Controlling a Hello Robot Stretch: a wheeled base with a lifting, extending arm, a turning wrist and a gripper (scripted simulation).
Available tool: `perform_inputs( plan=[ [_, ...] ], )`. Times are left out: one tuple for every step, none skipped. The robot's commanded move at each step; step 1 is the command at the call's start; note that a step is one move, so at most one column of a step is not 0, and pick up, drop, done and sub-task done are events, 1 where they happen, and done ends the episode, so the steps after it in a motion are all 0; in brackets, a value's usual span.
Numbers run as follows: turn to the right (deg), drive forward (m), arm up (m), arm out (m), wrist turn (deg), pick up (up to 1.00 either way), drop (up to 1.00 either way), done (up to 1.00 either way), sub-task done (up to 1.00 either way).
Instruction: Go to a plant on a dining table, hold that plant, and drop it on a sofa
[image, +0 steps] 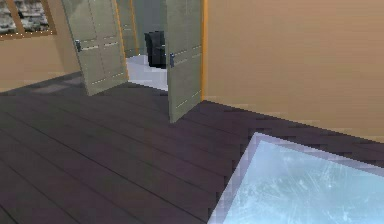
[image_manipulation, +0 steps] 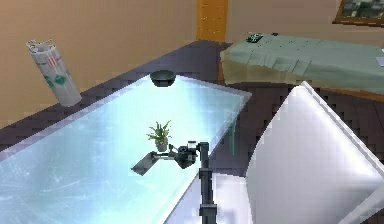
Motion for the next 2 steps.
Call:
perform_inputs(
  plan=[
    [0.0,0.0,0.0,0.0,0.0,1.0,0.0,0.0,0.0],
    [0.0,0.0,0.1,0.0,0.0,0.0,0.0,0.0,0.0]
  ],
)
